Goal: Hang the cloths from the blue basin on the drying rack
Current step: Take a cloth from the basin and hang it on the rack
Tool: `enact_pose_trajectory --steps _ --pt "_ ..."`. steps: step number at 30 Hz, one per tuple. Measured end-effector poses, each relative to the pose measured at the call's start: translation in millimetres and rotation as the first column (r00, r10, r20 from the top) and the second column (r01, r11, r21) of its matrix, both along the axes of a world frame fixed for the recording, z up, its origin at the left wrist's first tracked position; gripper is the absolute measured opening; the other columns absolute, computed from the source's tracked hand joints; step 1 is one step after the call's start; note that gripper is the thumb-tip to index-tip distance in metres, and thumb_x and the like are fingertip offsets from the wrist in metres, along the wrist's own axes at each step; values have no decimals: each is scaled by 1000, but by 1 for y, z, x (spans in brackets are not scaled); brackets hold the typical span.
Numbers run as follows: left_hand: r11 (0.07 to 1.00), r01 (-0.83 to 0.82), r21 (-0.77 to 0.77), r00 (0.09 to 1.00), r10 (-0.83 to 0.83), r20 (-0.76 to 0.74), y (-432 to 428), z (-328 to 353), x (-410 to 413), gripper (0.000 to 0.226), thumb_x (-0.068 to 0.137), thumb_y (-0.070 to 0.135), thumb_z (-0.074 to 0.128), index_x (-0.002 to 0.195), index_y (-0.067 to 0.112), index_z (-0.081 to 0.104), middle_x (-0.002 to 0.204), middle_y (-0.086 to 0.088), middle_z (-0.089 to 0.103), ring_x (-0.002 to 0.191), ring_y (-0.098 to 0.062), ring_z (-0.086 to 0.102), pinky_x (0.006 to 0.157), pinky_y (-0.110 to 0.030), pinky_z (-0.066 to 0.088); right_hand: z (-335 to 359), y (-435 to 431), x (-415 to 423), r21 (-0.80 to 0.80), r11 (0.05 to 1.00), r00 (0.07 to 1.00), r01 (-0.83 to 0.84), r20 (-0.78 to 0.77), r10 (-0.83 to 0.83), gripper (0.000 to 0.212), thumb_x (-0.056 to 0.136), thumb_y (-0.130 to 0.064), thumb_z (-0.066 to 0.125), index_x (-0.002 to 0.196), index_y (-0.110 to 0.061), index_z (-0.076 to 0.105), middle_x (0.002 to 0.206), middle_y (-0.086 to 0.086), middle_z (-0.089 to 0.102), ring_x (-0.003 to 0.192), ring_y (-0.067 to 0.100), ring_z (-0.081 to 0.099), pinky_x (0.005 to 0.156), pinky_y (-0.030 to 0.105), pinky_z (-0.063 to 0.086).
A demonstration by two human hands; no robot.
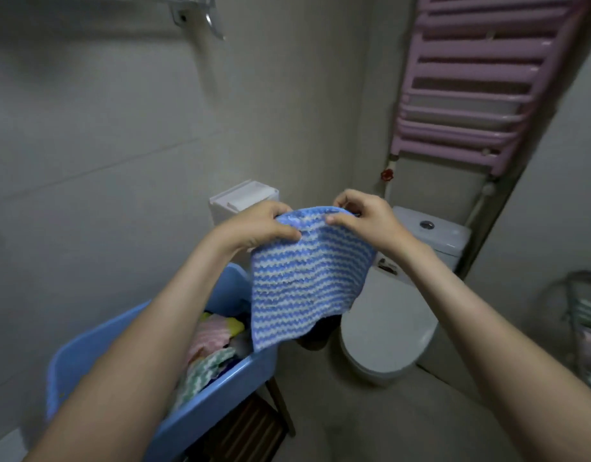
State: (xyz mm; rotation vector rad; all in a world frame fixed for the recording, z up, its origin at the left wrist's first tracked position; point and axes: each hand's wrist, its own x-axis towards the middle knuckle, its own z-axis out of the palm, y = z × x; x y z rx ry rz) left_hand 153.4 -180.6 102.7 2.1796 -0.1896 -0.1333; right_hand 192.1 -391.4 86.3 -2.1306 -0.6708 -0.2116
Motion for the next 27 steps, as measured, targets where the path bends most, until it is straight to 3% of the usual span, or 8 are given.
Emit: enact_pose_trajectory --steps 4,7,11,13,15,19,23,27 --pt "989 138 45 989 -140 36 -61 1 17 15 56 20 63 68 20 54 63 7 52 48 8 43 50 -13 34 -1 -71 -18 -120 993 997 18 -72 -27 18 79 -37 64 85 -20 61 82 3 65 72 13 57 70 31 44" --pt "967 249 48 968 -250 20 -108 2 25 17 56 25 66 69 20 56 65 6 54 55 3 47 54 -16 36 -2 -125 -34 -262 959 988 105 -80 -130 32 66 -39 46 88 -21 61 84 1 66 82 23 61 76 40 47" --pt "925 374 72 927 -373 -30 -188 1 31 35 45 42 63 69 17 59 70 -6 51 68 -16 46 64 -31 31 -12 -204 -58 -335 847 897 414 -7 -441 14 69 -32 43 74 -28 55 72 -6 59 78 26 56 68 36 43" --pt "895 428 126 904 -427 -34 -230 1 31 37 47 43 60 73 17 55 71 -6 45 68 -15 41 63 -32 28 -19 -239 -67 -363 754 824 547 71 -563 7 82 -24 47 78 -23 54 81 5 63 84 30 58 64 33 35" --pt "862 451 233 887 -462 -6 -274 -1 27 24 64 35 62 69 17 47 67 -3 41 62 -15 37 57 -27 27 -26 -276 -79 -329 676 737 659 103 -668 12 88 -17 50 76 -17 53 88 18 64 87 35 59 64 34 31" --pt "809 397 434 840 -511 184 -355 -6 9 35 86 25 59 60 14 39 61 -3 42 61 -20 39 50 -34 23 -32 -345 -121 -171 498 516 850 86 -852 17 90 -18 56 76 -9 59 85 24 63 83 38 59 66 38 36" --pt "739 530 416 743 -641 192 -421 -17 -13 36 85 30 62 62 14 41 61 -4 41 59 -19 38 49 -31 21 -47 -393 -171 -15 311 310 950 -31 -950 12 86 -16 58 86 -8 67 73 14 64 51 13 59 57 33 42" --pt "641 659 394 644 -751 146 -471 -30 -24 41 85 35 64 59 17 39 57 1 39 56 -14 37 50 -29 24 -55 -423 -209 65 186 192 980 -108 -975 12 87 -7 54 88 -5 66 64 11 60 41 13 57 45 26 48"
